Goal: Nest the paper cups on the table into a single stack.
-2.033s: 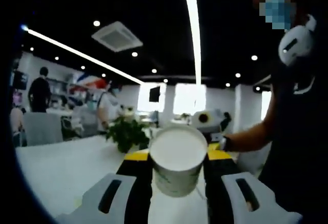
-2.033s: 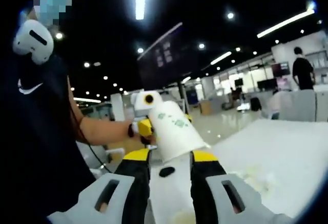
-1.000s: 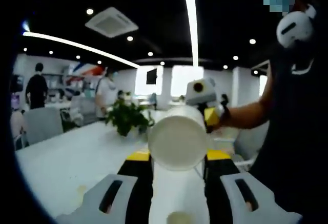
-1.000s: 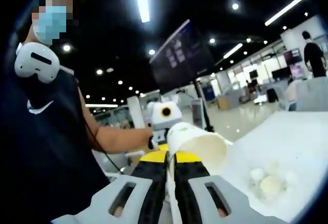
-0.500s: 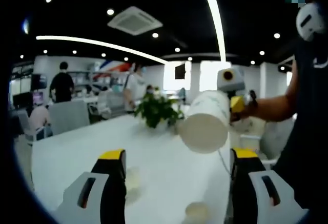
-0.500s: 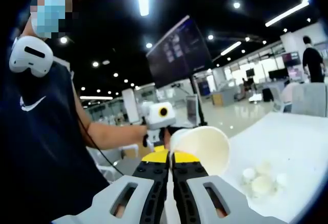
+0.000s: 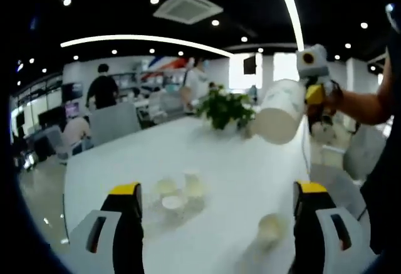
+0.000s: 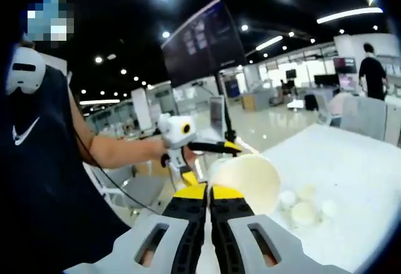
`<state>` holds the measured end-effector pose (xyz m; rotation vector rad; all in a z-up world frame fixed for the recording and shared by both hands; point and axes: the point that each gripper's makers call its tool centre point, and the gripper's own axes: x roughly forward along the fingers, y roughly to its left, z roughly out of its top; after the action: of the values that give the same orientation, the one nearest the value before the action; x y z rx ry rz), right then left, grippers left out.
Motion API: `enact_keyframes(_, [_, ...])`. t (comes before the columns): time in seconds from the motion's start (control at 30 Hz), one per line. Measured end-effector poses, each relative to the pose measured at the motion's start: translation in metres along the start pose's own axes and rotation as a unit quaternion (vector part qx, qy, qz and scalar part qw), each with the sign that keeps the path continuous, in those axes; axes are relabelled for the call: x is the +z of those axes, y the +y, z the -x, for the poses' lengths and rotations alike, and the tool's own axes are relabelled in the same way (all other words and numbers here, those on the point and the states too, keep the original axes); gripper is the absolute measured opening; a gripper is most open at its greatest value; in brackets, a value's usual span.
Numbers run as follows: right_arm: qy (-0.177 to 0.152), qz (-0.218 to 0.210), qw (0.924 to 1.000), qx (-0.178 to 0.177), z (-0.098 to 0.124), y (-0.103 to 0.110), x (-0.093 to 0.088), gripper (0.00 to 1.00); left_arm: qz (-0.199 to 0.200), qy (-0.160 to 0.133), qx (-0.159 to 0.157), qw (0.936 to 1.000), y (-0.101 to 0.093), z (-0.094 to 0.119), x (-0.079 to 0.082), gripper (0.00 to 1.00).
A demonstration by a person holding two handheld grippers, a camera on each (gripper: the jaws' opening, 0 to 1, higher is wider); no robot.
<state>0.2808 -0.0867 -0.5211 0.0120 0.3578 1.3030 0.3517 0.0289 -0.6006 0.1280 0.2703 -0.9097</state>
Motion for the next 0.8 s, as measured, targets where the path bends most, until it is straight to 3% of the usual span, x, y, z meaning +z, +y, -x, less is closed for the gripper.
enact_keyframes(0.13, [0.027,0.017,0.9994,-0.013,0.000,-0.003,0.007,0.00,0.021,-0.002,0.037,0.9991,0.013,0.004,-0.007,0.99])
enact_keyframes(0.2, [0.037,0.023,0.9990,-0.009,-0.001,0.000,0.014,0.00,0.012,0.016,0.071,0.9973,0.023,0.008,-0.017,0.99])
enact_keyframes(0.27, [0.058,0.037,0.9975,-0.013,-0.001,0.000,0.015,0.00,0.015,0.029,0.078,0.9964,0.024,0.010,-0.024,0.99])
enact_keyframes(0.4, [0.125,0.068,0.9893,-0.030,0.002,-0.002,0.017,0.00,0.023,0.027,0.084,0.9959,0.027,0.012,-0.031,0.99])
enact_keyframes(0.57, [0.207,0.098,0.9728,-0.031,0.007,0.001,0.022,0.00,0.042,0.014,0.098,0.9942,0.034,0.019,-0.031,0.99])
enact_keyframes(0.63, [0.243,0.117,0.9625,-0.027,0.008,0.003,0.021,0.00,0.042,0.012,0.100,0.9940,0.036,0.021,-0.031,0.99])
enact_keyframes(0.7, [0.280,0.139,0.9496,-0.024,0.007,0.004,0.019,0.00,0.043,0.023,0.103,0.9935,0.041,0.023,-0.037,0.99])
enact_keyframes(0.8, [0.311,0.153,0.9378,-0.024,0.002,0.006,0.021,0.00,0.041,0.038,0.109,0.9924,0.042,0.029,-0.044,0.99])
